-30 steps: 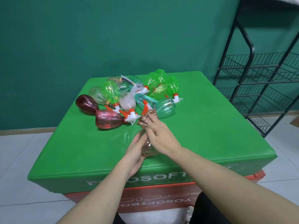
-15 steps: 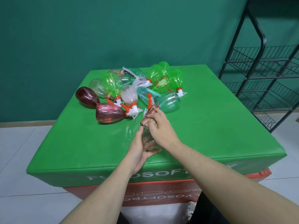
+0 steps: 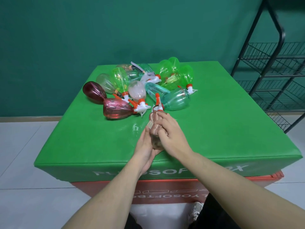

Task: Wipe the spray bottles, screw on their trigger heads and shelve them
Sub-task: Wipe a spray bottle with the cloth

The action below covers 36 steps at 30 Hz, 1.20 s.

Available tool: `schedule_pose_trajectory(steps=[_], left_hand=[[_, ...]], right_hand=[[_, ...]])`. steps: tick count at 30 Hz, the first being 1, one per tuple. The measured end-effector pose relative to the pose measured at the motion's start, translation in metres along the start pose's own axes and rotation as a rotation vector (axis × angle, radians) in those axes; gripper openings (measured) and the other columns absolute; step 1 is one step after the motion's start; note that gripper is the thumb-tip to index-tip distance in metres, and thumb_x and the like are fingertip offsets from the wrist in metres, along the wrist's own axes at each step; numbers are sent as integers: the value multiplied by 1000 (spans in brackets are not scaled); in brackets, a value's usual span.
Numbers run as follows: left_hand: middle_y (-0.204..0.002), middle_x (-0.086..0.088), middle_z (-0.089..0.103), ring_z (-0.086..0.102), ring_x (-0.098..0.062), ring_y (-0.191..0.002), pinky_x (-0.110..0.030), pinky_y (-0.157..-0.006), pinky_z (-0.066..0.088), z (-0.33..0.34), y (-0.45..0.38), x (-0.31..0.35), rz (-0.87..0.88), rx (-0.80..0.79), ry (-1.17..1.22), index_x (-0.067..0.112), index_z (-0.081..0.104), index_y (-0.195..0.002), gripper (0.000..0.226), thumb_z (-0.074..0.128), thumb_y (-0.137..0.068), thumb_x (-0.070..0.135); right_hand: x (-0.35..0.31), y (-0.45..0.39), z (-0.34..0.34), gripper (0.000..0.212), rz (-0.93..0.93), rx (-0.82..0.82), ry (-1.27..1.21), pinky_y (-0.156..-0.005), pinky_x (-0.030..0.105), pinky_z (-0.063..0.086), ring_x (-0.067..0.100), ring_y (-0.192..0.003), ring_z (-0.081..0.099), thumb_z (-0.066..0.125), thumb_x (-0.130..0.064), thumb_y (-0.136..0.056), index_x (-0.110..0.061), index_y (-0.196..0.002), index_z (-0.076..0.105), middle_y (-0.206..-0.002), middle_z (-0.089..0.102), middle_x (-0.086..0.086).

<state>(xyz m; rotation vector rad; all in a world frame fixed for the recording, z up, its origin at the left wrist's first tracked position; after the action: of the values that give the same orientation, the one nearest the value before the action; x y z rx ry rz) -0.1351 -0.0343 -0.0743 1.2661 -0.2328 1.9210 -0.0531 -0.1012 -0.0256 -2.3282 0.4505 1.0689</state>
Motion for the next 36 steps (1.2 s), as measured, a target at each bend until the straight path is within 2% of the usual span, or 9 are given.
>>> schedule_pose_trajectory(steps=[4,8,12,15,17,22,28,33,36], left_hand=[[-127,-11,73,70,-24,-117,-40,-87,62,-1,-1,0,-19,2,28,19,55,-142,71,45,-85,61],[-132,-10,70,68,-23,-121,-34,-86,62,-5,-1,-3,-13,-3,36,17,54,-145,76,47,-87,66],[-129,-14,71,69,-30,-119,-48,-98,58,-1,-5,-1,-99,14,-5,17,63,-138,93,44,-75,83],[-125,-14,73,71,-30,-115,-47,-97,58,-1,-6,1,-101,43,-26,20,60,-140,89,60,-72,77],[-125,-11,73,71,-26,-114,-44,-96,58,-6,-6,0,-45,58,-41,23,53,-144,77,70,-79,61],[-128,-8,72,70,-23,-116,-41,-90,60,-6,-6,-1,-10,-57,29,26,48,-147,43,57,-105,31],[-127,-7,73,73,-30,-109,-54,-82,61,-1,-5,4,-40,-75,-1,31,49,-145,65,63,-84,47],[-126,-12,72,74,-39,-105,-58,-83,60,-5,-8,1,-76,-65,5,22,48,-144,43,50,-105,41],[-127,-15,71,75,-34,-99,-55,-81,61,-7,-9,0,-86,-74,11,19,49,-146,48,51,-103,41]], right_hand=[[4,17,0,38,-174,-6,44,-125,48,18,26,-150,25,42,-19,-86,-15,-113,68,-149,48,0],[10,31,-1,33,-347,-8,137,-125,47,19,26,-152,20,54,-9,-87,-15,-116,69,-149,50,1],[14,42,-5,32,-451,-7,166,-123,46,24,32,-150,27,57,-14,-86,-13,-114,72,-147,52,2],[10,43,-5,26,-462,27,188,-123,43,24,25,-148,29,54,-20,-96,-13,-114,72,-143,56,2],[7,38,-3,27,-421,62,210,-123,41,23,17,-145,28,51,-20,-100,-12,-119,69,-141,57,2],[-2,16,-3,42,-167,2,149,-124,31,19,9,-146,26,50,-19,-100,-17,-142,51,-148,48,-5],[-2,-24,-1,48,70,-107,120,-126,35,15,15,-151,23,42,-28,-106,-19,-153,43,-165,27,-2],[5,-43,1,47,300,-117,8,-123,33,9,22,-153,18,35,-35,-109,-28,-155,36,-168,17,-2],[7,-38,3,46,308,-79,39,-123,34,9,22,-151,17,35,-34,-108,-30,-154,38,-167,18,-3]])
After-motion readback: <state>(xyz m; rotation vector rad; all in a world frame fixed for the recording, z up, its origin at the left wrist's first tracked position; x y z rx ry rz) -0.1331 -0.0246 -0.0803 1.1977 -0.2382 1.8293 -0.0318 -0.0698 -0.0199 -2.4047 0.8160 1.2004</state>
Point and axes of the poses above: each hand's wrist, its own y-axis away from the middle knuckle, its own z-axis out of the palm, x = y × z, the point moved 3 cm from there along -y, towards the middle knuckle
